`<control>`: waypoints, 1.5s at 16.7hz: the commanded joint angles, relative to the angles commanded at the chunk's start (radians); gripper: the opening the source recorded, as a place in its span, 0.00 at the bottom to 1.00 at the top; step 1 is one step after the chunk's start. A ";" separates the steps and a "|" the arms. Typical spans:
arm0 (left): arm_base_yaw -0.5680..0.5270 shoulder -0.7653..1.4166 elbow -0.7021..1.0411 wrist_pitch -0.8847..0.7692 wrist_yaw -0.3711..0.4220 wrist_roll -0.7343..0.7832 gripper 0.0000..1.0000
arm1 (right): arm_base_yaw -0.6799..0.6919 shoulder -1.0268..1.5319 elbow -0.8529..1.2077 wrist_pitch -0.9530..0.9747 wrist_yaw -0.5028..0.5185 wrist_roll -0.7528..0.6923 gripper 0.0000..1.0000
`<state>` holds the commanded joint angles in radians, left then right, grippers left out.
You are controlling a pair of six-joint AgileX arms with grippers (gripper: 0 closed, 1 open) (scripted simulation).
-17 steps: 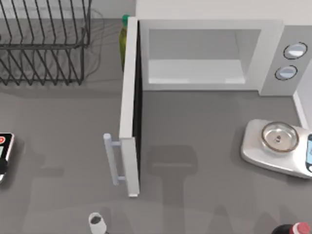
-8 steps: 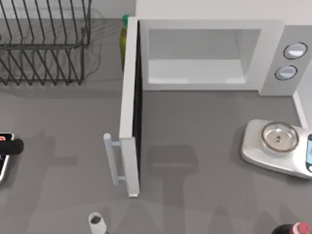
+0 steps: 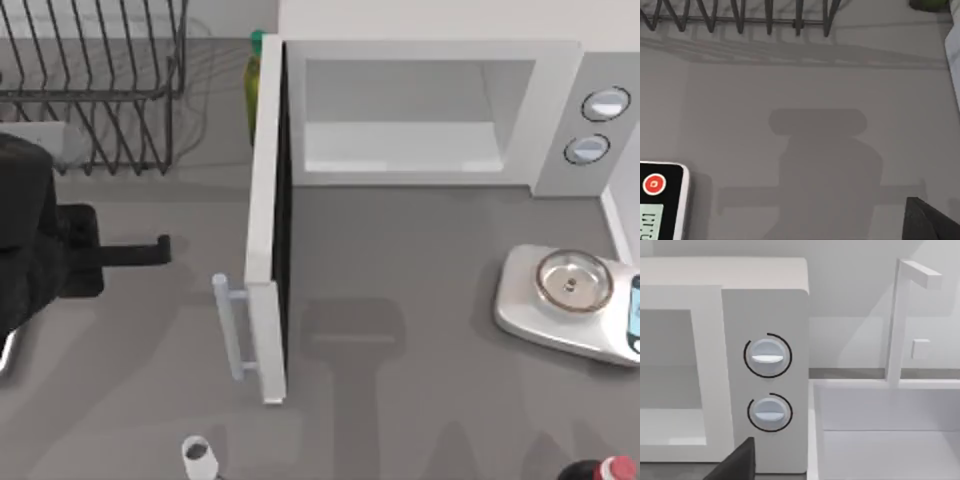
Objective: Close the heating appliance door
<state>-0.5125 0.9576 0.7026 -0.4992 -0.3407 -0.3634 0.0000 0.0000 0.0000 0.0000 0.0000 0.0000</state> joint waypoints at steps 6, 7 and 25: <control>-0.076 0.127 0.080 -0.068 -0.049 -0.057 0.00 | 0.000 0.000 0.000 0.000 0.000 0.000 1.00; -0.076 0.127 0.080 -0.068 -0.049 -0.057 0.00 | 0.000 0.000 0.000 0.000 0.000 0.000 1.00; -0.071 0.277 -0.254 0.419 -0.045 -0.050 0.00 | 0.000 0.000 0.000 0.000 0.000 0.000 1.00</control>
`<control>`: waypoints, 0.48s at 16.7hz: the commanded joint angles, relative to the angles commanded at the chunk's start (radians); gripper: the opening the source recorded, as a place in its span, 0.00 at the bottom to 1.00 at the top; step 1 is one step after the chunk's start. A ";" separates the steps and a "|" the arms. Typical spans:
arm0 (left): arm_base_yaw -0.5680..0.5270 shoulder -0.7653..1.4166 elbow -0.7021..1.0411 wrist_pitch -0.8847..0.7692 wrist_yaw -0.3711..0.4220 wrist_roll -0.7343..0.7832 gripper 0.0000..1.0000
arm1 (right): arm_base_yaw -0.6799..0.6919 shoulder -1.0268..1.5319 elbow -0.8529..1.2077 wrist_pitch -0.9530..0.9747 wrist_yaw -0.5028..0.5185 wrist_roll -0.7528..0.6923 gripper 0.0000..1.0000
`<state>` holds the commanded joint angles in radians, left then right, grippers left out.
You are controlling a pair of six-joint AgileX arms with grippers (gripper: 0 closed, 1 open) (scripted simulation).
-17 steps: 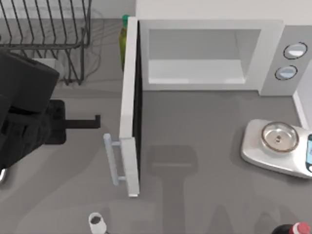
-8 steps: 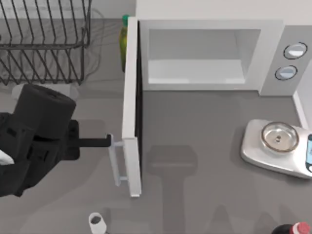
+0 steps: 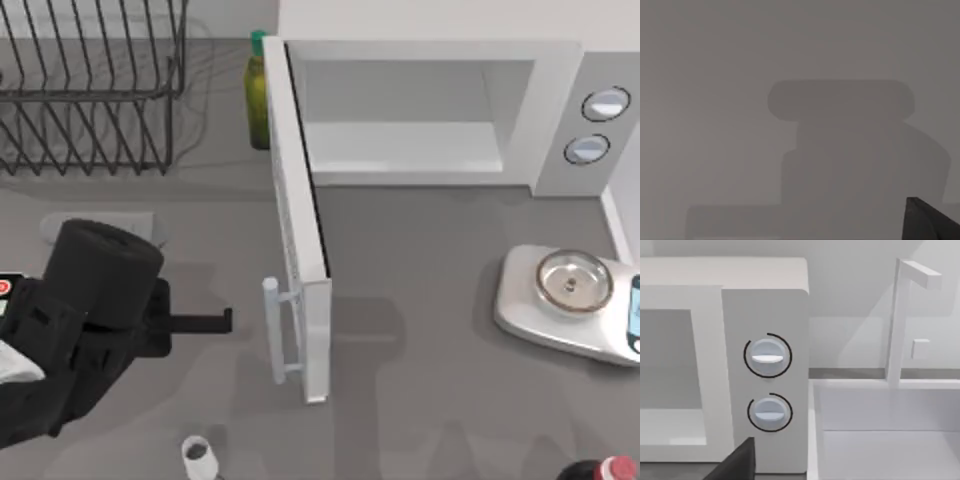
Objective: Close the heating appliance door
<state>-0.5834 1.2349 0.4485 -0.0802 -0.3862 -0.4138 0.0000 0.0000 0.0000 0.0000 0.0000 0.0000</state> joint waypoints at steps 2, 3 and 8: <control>-0.023 -0.015 0.025 -0.007 0.002 -0.003 0.00 | 0.000 0.000 0.000 0.000 0.000 0.000 1.00; -0.036 -0.001 0.036 -0.011 -0.007 -0.014 0.00 | 0.000 0.000 0.000 0.000 0.000 0.000 1.00; -0.201 0.170 0.173 -0.051 -0.108 -0.157 0.00 | 0.000 0.000 0.000 0.000 0.000 0.000 1.00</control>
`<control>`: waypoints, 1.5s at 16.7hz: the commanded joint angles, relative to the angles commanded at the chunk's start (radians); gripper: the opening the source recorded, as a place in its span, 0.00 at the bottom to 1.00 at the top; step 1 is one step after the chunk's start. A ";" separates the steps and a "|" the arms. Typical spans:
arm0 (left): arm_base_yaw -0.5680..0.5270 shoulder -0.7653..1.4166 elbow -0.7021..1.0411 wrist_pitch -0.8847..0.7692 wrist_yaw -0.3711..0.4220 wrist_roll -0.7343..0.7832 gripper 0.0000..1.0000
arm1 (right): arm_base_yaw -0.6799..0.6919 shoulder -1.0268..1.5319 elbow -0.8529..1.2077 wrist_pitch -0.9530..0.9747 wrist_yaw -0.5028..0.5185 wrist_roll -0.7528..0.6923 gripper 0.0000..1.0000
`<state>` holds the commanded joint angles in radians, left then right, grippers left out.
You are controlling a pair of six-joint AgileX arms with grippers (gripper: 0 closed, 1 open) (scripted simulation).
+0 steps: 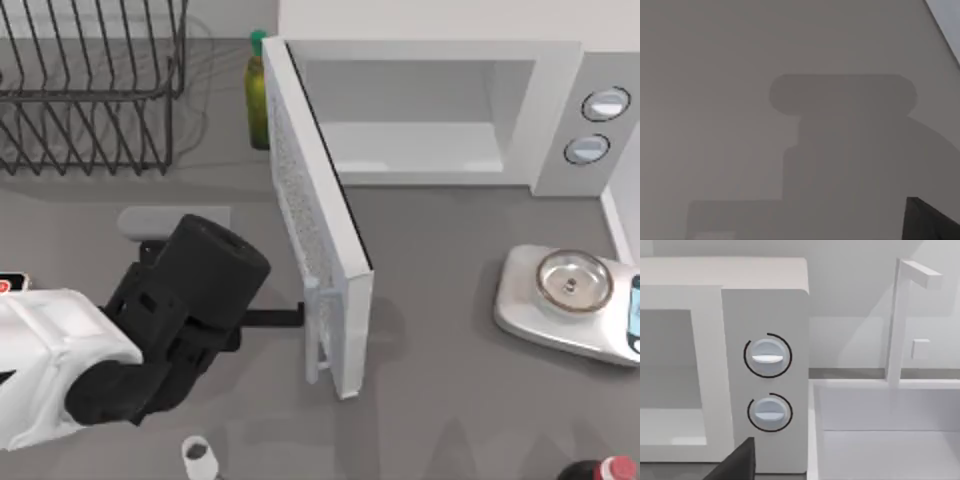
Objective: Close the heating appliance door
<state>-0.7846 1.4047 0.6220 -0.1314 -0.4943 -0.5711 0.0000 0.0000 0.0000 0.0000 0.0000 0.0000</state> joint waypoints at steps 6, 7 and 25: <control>-0.138 0.129 0.116 -0.035 -0.085 -0.122 0.00 | 0.000 0.000 0.000 0.000 0.000 0.000 1.00; -0.138 0.129 0.116 -0.035 -0.085 -0.122 0.00 | 0.000 0.000 0.000 0.000 0.000 0.000 1.00; -0.312 0.437 0.491 -0.203 -0.173 -0.309 0.00 | 0.000 0.000 0.000 0.000 0.000 0.000 1.00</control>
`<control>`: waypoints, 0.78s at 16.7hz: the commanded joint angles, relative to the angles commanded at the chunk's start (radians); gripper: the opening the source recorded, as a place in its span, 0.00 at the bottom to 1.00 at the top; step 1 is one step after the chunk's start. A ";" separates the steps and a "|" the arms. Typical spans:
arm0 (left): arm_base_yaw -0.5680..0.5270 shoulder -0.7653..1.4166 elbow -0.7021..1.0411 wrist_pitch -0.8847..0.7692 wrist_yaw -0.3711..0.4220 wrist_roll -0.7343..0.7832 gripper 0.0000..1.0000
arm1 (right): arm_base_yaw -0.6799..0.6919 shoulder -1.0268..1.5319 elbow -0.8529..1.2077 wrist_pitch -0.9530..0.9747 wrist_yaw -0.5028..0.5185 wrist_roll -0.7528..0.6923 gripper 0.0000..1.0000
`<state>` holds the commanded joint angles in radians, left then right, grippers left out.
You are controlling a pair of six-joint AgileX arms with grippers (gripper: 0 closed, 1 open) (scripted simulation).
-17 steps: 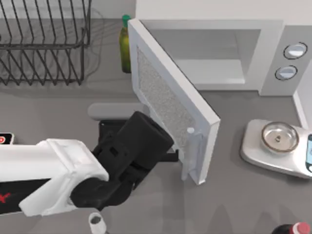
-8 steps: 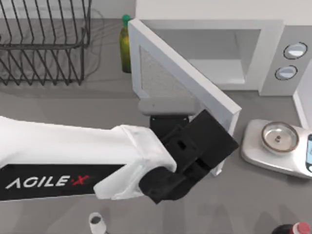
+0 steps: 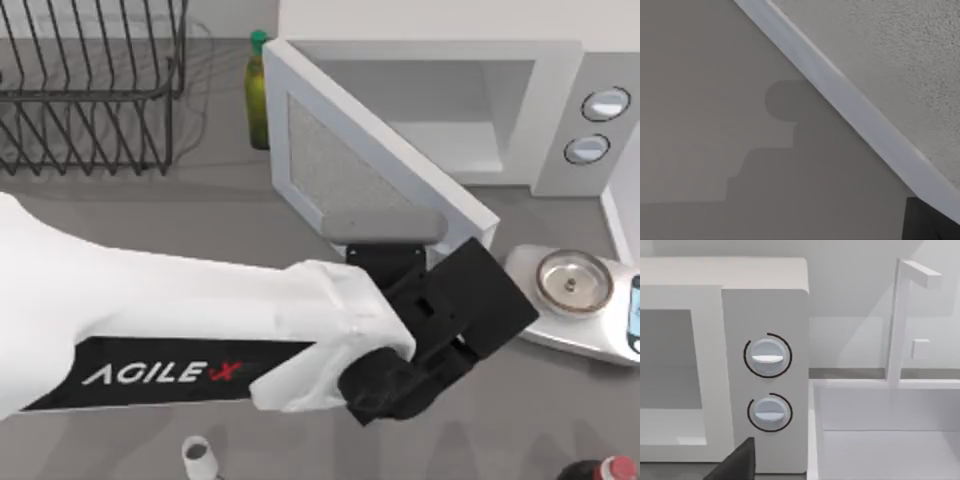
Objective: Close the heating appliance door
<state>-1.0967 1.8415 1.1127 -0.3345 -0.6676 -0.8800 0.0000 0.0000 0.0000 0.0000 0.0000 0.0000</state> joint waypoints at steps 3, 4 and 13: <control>-0.022 0.060 0.071 -0.041 -0.010 -0.024 0.00 | 0.000 0.000 0.000 0.000 0.000 0.000 1.00; -0.034 0.091 0.116 -0.064 -0.015 -0.036 0.00 | 0.000 0.000 0.000 0.000 0.000 0.000 1.00; -0.112 0.327 0.494 -0.247 -0.046 -0.127 0.00 | 0.000 0.000 0.000 0.000 0.000 0.000 1.00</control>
<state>-1.2084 2.1684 1.6063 -0.5814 -0.7140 -1.0069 0.0000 0.0000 0.0000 0.0000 0.0000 0.0000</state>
